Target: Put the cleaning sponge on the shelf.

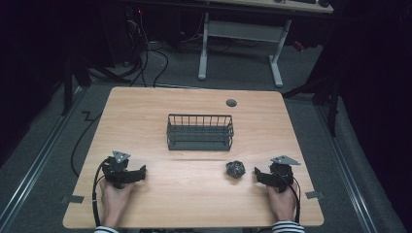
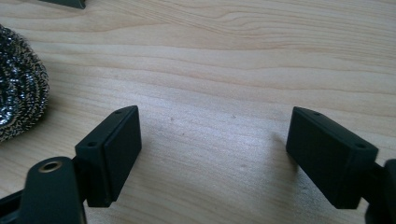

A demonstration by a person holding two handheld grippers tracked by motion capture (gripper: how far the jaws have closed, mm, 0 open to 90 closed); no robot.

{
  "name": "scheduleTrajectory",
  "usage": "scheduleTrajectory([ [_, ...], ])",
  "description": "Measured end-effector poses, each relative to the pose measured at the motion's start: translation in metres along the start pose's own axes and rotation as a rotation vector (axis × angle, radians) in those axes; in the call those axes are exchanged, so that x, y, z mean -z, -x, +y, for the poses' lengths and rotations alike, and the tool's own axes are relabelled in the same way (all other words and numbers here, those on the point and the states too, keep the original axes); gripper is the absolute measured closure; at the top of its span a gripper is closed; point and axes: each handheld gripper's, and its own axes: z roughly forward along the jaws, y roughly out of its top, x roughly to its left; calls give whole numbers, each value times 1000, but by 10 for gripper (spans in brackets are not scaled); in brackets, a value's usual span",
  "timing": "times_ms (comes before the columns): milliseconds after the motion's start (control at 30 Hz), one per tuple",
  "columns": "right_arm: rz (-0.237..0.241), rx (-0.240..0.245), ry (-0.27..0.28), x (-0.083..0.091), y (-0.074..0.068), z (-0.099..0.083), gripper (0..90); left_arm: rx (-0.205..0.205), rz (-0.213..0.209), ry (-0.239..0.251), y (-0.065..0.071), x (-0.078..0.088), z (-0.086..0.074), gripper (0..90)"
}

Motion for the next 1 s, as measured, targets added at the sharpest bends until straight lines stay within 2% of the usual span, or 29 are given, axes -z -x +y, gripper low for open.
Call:
scheduleTrajectory([
  [100,3,3,2,0,0,0,193,-8,-5,4,0,0,0,43],
  [233,3,4,3,0,0,0,198,-36,-36,15,1,3,-1,154],
  [367,4,4,1,1,-1,0,200,-54,-56,27,2,4,-1,191],
  [533,5,6,4,1,-1,0,206,-54,-128,36,2,8,8,209],
  [600,5,6,4,1,-1,0,207,-41,-159,50,2,11,14,226],
  [633,5,6,4,1,-1,0,207,-41,-159,50,2,11,14,233],
  [667,4,7,5,1,-1,0,209,-44,-193,57,3,15,19,232],
  [700,4,7,5,1,-1,0,209,-44,-193,57,3,15,19,237],
  [733,4,5,5,1,-1,0,210,-52,-224,71,5,18,26,242],
  [767,4,5,5,1,-1,0,210,-52,-224,71,5,18,26,246],
  [800,4,5,5,1,-1,0,211,-60,-259,79,8,22,33,249],
  [867,4,5,5,1,-1,0,211,-69,-285,85,13,24,41,257],
  [900,4,5,5,1,-1,0,211,-69,-285,85,13,24,41,259],
  [1000,4,5,5,1,-1,-1,213,-86,-337,96,21,28,59,264],
])
